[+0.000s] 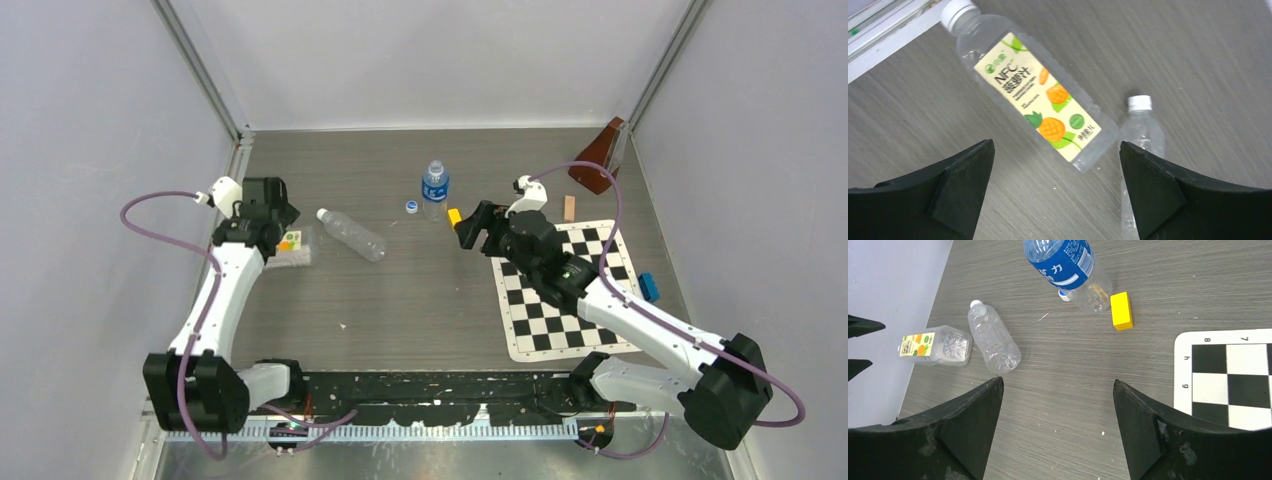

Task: Unscrew the bottle caps
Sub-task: Pick up the plastic bottle from the corner of the board.

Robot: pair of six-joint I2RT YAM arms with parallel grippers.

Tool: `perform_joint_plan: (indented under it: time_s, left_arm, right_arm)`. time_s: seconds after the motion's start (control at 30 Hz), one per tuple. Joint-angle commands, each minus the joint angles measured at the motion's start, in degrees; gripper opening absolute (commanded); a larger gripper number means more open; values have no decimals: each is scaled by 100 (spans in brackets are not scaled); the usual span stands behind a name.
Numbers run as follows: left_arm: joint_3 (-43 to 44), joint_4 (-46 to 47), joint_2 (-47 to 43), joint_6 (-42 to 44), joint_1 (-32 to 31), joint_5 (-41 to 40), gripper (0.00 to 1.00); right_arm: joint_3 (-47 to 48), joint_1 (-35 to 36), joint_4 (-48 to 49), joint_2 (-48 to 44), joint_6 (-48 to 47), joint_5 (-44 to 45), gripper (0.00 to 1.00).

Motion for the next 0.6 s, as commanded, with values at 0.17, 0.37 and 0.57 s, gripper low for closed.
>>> perform_joint_plan:
  time_s: [0.17,0.37,0.57]
  left_arm:
    - [1025,-1995,1009,-1787,257,-326,98]
    - [1413,-2170,1935,-2030,682,-108,98]
    - [1344,-1722,2287,-2480,948,186,99]
  right_arm:
    - [65,21,-143,-438,-262,196,86]
    - [20,21,-101,-431,-200,75,86]
    - [24,21,-181,-518,-341,130,86]
